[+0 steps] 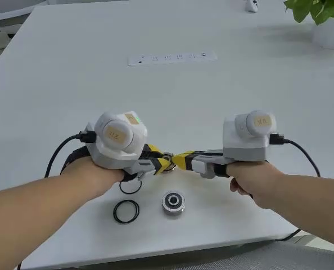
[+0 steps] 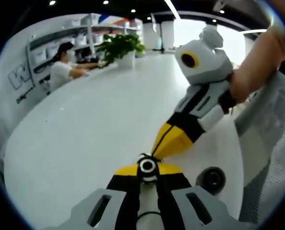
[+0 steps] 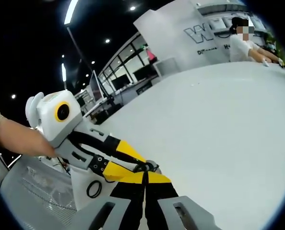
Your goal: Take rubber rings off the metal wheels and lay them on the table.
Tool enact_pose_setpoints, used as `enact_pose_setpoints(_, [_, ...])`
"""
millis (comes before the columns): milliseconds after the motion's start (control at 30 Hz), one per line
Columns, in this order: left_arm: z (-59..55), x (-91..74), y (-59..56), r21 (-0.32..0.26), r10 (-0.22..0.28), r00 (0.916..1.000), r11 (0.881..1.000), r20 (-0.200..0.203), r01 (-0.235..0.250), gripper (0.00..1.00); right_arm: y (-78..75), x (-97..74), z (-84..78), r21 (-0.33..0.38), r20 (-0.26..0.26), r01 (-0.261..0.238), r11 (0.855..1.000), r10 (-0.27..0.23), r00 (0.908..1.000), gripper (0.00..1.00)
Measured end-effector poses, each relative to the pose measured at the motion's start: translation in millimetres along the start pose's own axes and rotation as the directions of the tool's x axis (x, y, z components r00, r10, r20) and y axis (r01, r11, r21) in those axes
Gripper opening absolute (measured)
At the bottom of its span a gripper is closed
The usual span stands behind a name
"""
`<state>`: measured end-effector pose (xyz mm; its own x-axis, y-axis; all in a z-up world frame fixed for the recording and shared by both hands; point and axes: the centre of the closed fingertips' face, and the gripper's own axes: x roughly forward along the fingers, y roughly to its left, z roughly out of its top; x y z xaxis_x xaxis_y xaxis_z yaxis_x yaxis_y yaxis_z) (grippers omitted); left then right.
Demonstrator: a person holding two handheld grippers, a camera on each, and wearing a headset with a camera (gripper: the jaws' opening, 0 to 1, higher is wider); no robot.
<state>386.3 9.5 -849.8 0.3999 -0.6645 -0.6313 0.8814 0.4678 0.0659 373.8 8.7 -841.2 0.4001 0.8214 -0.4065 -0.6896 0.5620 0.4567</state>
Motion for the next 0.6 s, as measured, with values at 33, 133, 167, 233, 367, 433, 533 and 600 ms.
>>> enact_pose_setpoints(33, [0.0,0.2,-0.1,0.001,0.000,1.0000,1.000,-0.001,0.000,0.12,0.2,0.2,0.3,0.002,0.000,-0.001,1.000,0.001,1.0000,0.00])
enact_pose_setpoints(133, [0.4,-0.1,-1.4,0.003,-0.004,1.0000,1.000,-0.002,0.004,0.12,3.1,0.8,0.6,0.008,0.004,-0.019,1.000,0.019,0.9998,0.00])
enact_pose_setpoints(167, [0.5,0.0,-1.9,0.004,-0.005,1.0000,1.000,-0.002,0.005,0.12,4.6,0.9,0.1,0.009,0.000,-0.026,1.000,0.026,0.9997,0.00])
enact_pose_setpoints(233, [0.6,-0.2,-1.5,0.010,-0.002,1.0000,1.000,-0.004,0.002,0.12,5.0,0.6,1.9,0.013,0.006,-0.034,0.999,0.034,0.9994,0.00])
enact_pose_setpoints(367, [0.8,0.0,-1.2,0.015,-0.004,1.0000,1.000,-0.008,0.004,0.12,4.1,0.8,2.0,0.007,0.004,-0.046,0.999,0.046,0.9989,0.00])
enact_pose_setpoints(433, [0.8,-0.2,-1.2,0.014,-0.004,1.0000,1.000,-0.008,0.004,0.12,4.9,-0.1,2.1,0.013,0.006,-0.053,0.998,0.053,0.9986,0.00])
enact_pose_setpoints(533, [0.8,-0.3,-1.5,0.014,-0.005,1.0000,1.000,-0.008,0.005,0.12,5.2,-0.2,2.0,0.014,0.006,-0.060,0.998,0.060,0.9982,0.00])
enact_pose_setpoints(600, [0.7,-0.4,-1.4,0.015,-0.006,0.9999,1.000,-0.010,0.006,0.12,5.7,0.0,2.0,0.014,0.004,-0.066,0.998,0.066,0.9978,0.00])
